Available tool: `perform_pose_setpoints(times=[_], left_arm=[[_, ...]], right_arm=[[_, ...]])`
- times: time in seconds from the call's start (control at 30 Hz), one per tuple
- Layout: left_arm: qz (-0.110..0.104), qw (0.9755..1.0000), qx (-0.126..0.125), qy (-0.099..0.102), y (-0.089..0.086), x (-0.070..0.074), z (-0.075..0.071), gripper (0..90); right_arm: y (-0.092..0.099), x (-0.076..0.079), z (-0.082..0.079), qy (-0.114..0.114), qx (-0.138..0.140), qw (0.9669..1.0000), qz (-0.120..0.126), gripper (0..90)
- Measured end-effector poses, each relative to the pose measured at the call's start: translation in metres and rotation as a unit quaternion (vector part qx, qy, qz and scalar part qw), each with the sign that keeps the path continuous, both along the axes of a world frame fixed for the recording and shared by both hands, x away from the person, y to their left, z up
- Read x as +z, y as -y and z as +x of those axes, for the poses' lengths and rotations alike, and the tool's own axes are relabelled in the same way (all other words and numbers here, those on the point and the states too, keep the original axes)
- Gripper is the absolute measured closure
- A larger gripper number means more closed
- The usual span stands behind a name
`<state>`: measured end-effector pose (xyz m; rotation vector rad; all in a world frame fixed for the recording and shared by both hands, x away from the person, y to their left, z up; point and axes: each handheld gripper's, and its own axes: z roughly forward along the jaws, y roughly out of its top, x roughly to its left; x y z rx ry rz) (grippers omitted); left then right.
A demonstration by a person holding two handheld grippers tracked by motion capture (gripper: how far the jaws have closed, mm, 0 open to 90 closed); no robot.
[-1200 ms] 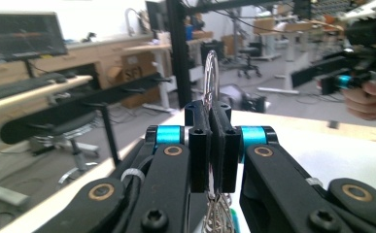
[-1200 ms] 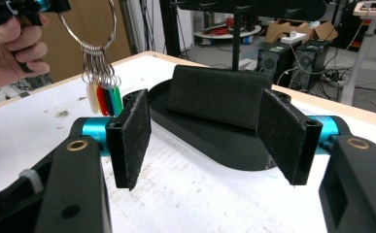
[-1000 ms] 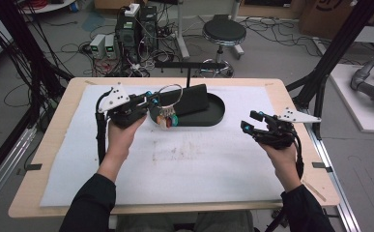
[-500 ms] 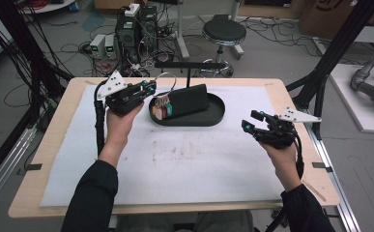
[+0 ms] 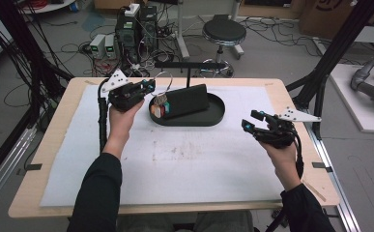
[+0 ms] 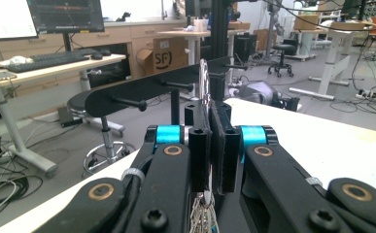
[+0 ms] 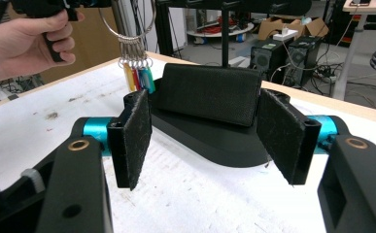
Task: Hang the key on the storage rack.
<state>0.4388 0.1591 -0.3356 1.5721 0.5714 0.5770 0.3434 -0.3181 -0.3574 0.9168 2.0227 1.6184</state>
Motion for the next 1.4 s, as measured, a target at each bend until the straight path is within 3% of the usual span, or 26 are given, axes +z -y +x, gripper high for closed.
perform_pose_setpoints(times=[0.47,0.8,1.4], left_arm=[[-0.008,0.9995,0.010,-0.029,0.002,-0.008,0.021,86.6],[-0.024,0.9980,0.039,-0.044,-0.004,-0.018,0.032,86.5],[-0.042,0.9953,0.075,-0.044,-0.004,-0.025,0.040,86.3]], right_arm=[[0.000,0.000,0.000,0.001,0.000,1.0000,0.001,38.8],[0.000,0.000,0.000,0.003,0.001,1.0000,0.001,39.3],[0.000,0.000,0.001,0.004,0.002,1.0000,0.000,39.5]])
